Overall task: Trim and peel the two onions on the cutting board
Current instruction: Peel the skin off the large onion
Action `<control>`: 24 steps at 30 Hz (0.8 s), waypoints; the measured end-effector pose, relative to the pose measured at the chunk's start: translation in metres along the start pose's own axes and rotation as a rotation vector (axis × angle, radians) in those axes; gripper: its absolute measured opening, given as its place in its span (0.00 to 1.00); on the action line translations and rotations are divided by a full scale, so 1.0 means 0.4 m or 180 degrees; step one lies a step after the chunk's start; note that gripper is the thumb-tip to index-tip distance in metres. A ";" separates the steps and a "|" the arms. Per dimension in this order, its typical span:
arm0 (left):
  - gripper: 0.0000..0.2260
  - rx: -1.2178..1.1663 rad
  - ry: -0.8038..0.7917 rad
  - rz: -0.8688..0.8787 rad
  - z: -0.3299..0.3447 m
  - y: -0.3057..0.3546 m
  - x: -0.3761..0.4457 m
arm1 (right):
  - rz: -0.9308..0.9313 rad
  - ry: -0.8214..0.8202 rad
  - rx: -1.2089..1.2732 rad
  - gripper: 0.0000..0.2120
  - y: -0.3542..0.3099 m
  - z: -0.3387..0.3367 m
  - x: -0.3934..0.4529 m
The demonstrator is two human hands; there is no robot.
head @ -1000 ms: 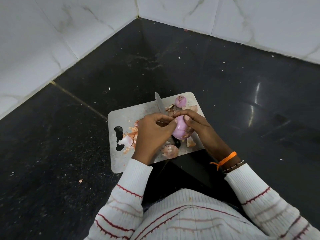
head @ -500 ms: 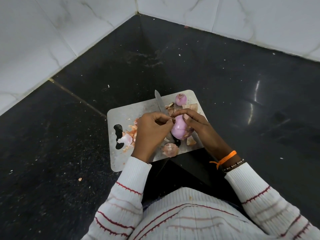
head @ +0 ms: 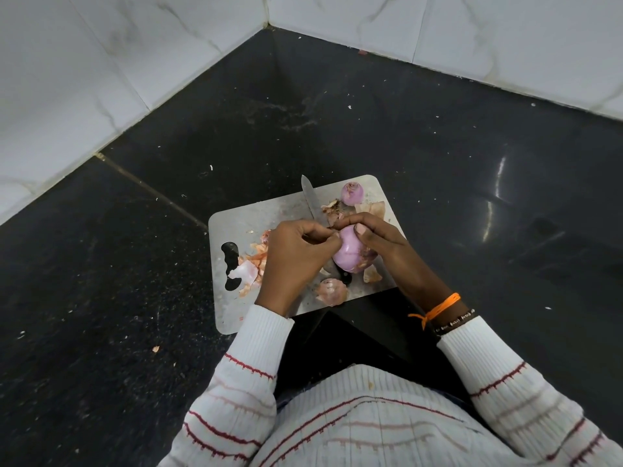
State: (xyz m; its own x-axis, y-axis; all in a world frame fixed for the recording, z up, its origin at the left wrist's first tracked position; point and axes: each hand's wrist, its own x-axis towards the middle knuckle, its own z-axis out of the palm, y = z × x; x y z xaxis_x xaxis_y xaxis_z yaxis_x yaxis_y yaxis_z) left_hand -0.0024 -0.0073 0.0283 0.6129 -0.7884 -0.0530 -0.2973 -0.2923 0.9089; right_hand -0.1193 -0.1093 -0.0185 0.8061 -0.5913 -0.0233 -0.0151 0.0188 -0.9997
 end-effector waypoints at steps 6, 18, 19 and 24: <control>0.03 -0.0234 0.0197 -0.0029 -0.003 -0.011 0.004 | 0.0044 -0.0010 0.0250 0.14 -0.001 0.004 -0.002; 0.06 -0.1251 0.0289 -0.0725 0.008 -0.016 0.006 | 0.0397 0.0199 0.1766 0.09 -0.019 0.013 -0.004; 0.06 -0.1148 0.0359 -0.0737 0.006 -0.023 0.008 | 0.0434 0.0155 0.2087 0.09 -0.025 0.009 -0.005; 0.09 -0.0521 0.0298 -0.0532 0.007 -0.033 0.010 | 0.0539 0.0285 0.2905 0.18 -0.049 0.004 -0.006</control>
State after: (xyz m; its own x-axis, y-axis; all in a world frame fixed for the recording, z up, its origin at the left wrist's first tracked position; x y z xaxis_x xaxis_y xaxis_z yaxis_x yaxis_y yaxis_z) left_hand 0.0018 -0.0081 0.0150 0.7111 -0.6806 -0.1765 -0.0683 -0.3167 0.9461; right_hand -0.1199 -0.1071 0.0012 0.7866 -0.5819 -0.2066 0.3730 0.7144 -0.5920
